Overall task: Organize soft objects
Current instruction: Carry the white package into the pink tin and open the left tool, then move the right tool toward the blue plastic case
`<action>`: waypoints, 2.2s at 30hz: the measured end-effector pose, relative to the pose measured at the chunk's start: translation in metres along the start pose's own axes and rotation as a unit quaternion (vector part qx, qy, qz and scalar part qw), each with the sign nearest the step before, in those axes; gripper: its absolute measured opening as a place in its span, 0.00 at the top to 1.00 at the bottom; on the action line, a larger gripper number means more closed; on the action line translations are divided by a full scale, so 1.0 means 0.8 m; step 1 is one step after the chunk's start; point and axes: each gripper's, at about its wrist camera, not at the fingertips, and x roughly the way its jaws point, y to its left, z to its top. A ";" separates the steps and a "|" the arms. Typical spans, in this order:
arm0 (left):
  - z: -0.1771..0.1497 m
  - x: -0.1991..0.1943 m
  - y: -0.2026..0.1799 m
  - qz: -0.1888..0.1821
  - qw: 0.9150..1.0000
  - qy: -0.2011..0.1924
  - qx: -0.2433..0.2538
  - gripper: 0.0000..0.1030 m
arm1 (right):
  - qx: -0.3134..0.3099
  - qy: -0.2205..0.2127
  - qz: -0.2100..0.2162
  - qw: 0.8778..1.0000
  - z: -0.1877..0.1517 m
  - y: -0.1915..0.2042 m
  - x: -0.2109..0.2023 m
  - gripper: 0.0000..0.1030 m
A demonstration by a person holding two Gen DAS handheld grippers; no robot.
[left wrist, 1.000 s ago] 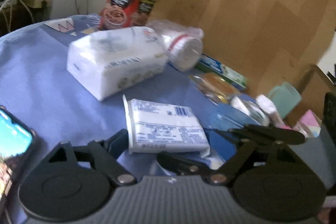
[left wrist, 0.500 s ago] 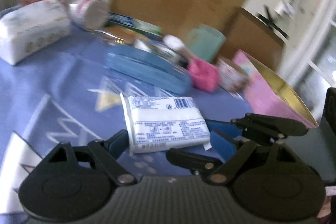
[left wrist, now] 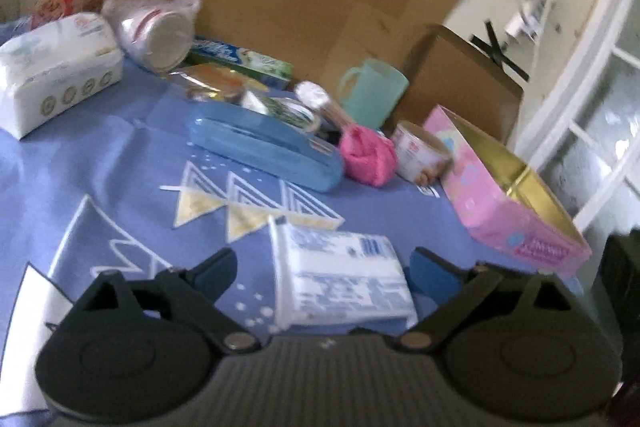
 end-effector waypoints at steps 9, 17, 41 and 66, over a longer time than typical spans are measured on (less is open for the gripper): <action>-0.009 0.029 -0.016 0.003 0.999 0.028 0.037 0.25 | -0.013 -0.013 -0.004 1.000 0.001 0.008 0.012 0.31; 0.012 0.013 -0.039 -0.013 0.999 -0.003 0.042 0.26 | -0.017 -0.074 -0.031 0.997 0.003 0.009 -0.018 0.32; 0.068 0.190 -0.324 -0.091 0.970 -0.014 0.224 0.22 | 0.089 -0.158 -0.354 0.917 -0.024 -0.204 -0.131 0.23; 0.013 0.036 0.025 0.110 0.990 -0.078 0.035 0.17 | 0.063 -0.142 -0.081 0.984 0.030 -0.075 -0.028 0.55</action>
